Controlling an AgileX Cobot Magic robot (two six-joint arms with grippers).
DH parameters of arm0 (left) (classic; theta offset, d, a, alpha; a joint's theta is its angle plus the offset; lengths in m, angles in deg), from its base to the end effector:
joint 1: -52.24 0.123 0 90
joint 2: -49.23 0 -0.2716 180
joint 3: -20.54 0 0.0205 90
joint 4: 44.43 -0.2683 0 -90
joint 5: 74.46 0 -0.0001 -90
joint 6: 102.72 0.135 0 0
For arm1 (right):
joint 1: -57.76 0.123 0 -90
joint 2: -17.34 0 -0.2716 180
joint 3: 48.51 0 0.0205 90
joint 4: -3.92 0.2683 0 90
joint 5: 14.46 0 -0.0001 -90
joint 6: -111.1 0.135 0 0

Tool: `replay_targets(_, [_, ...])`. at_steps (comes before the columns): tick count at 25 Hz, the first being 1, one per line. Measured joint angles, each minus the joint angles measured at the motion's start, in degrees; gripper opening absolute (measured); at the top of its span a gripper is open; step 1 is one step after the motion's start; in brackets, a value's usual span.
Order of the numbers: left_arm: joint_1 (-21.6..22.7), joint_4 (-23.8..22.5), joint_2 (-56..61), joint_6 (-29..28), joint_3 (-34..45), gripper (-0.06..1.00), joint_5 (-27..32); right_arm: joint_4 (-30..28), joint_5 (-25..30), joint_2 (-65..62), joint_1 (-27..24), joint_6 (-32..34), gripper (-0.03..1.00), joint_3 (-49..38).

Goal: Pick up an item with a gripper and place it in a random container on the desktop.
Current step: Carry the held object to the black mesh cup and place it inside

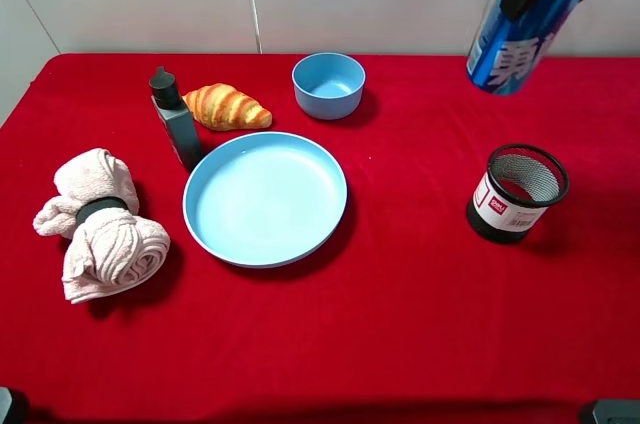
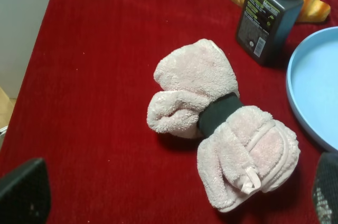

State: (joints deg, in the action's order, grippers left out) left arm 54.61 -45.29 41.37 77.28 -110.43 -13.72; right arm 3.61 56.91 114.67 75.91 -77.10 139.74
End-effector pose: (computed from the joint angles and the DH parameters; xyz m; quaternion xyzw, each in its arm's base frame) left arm 0.0639 0.0044 0.2612 -0.0179 0.8553 0.0182 0.5175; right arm 0.3306 0.1076 0.2899 -0.2250 0.9594 0.0121 0.1694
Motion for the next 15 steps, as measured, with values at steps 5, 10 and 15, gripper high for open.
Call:
replay_targets(5, [0.0, 0.0, 0.0, 0.0, 0.0, 0.99, 0.0, -0.1, 0.0, -2.6, 0.0, 0.5, 0.5, -2.4])
replay_targets(10, [0.0, 0.0, 0.0, 0.0, 0.0, 0.99, 0.0, -0.3, 0.0, -4.6, 0.0, 1.4, 0.5, -4.9])
replay_targets(15, [0.0, 0.0, 0.0, 0.0, 0.0, 0.99, 0.0, -0.4, 0.0, -6.1, 0.0, 1.6, 0.5, -7.1])
